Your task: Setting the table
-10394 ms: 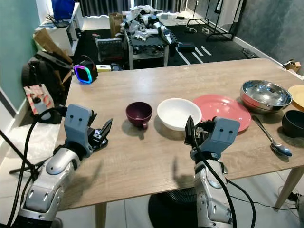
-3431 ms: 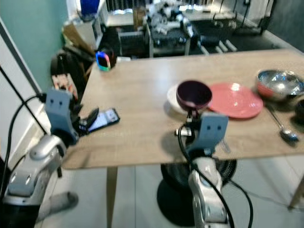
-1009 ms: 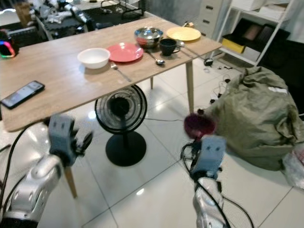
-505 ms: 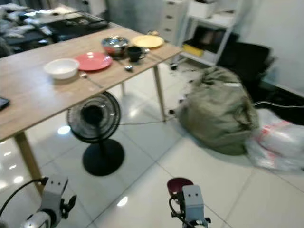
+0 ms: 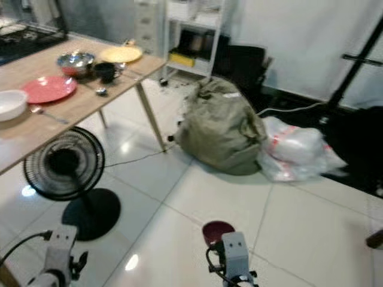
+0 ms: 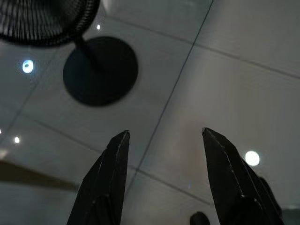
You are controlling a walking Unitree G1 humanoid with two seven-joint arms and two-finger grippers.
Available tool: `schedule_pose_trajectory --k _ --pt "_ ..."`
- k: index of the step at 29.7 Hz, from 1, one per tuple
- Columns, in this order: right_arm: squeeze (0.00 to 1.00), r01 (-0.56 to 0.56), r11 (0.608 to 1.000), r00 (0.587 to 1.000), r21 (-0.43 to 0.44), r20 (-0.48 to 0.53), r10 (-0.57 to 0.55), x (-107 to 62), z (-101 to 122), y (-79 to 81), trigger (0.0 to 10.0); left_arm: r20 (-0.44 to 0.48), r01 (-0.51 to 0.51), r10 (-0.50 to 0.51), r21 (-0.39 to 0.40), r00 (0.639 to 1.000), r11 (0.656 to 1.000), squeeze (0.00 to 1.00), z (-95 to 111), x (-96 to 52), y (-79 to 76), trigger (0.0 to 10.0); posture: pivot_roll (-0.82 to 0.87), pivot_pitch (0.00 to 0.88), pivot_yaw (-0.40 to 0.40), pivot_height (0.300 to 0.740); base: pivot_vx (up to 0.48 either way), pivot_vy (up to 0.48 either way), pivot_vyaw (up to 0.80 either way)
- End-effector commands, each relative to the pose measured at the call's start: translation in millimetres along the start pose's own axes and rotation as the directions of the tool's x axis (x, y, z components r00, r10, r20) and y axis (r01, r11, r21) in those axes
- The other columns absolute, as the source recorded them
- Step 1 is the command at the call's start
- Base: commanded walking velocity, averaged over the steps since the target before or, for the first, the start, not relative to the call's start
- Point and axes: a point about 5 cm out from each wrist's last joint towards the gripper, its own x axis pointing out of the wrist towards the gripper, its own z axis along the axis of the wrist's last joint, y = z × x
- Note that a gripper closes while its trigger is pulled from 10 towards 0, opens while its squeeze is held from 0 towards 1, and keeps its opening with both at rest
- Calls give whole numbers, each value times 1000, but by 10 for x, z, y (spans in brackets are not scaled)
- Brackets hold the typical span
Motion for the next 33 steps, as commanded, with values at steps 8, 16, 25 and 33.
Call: schedule_pose_trajectory --k 8,16,25,33 --pt "0 49 997 995 56 79 -53 46 143 -55 10000 46 -41 39 25 998 999 0 89 16 124 10000 -46 0 97 740 0 0 -800" --pt "0 68 993 971 98 221 -89 117 513 -86 10000 182 -60 53 32 982 998 0 439 39 161 10000 -44 0 100 740 0 0 -800" --pt "0 23 986 896 164 434 -93 161 1152 -23 10000 309 -101 89 23 947 995 0 830 96 70 10000 -48 0 99 740 221 0 -356" --pt "0 9 985 878 170 471 -89 139 1284 4 10000 337 -90 78 21 938 996 0 934 91 30 10000 -47 0 101 740 480 0 0"
